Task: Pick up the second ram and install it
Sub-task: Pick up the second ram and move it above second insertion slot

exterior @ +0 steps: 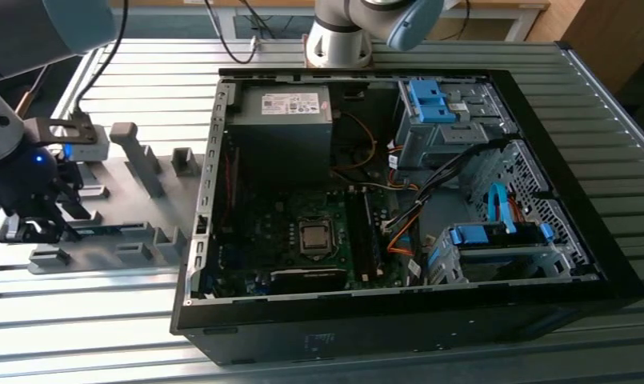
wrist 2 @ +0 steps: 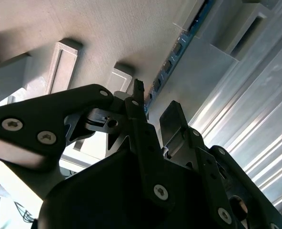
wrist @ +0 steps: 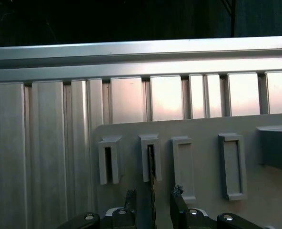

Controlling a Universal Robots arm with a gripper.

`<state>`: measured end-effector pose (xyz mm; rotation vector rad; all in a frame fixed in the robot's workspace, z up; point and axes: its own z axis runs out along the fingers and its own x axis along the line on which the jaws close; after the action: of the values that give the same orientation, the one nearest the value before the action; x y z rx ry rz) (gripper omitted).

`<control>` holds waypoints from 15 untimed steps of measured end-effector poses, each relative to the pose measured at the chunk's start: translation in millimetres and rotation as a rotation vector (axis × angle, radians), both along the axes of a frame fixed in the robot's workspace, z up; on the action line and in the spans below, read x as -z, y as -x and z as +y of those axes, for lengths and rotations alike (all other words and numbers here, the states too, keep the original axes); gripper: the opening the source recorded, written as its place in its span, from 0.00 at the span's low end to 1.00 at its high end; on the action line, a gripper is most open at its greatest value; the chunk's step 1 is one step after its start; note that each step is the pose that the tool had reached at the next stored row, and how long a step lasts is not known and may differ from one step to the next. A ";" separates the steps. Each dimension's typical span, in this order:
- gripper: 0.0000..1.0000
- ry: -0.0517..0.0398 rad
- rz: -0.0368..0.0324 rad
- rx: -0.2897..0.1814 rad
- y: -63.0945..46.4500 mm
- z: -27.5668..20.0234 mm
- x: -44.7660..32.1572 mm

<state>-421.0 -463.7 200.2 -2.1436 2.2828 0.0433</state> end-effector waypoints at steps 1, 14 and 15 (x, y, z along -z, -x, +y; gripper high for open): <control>0.41 0.0000 -0.0001 0.000 0.0 0.0 0.6; 0.41 0.0002 0.0002 0.000 0.0 -0.2 7.5; 0.41 0.0002 0.0001 0.000 0.0 -0.2 7.5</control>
<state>-421.0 -463.9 192.7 -2.1437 2.2829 0.0432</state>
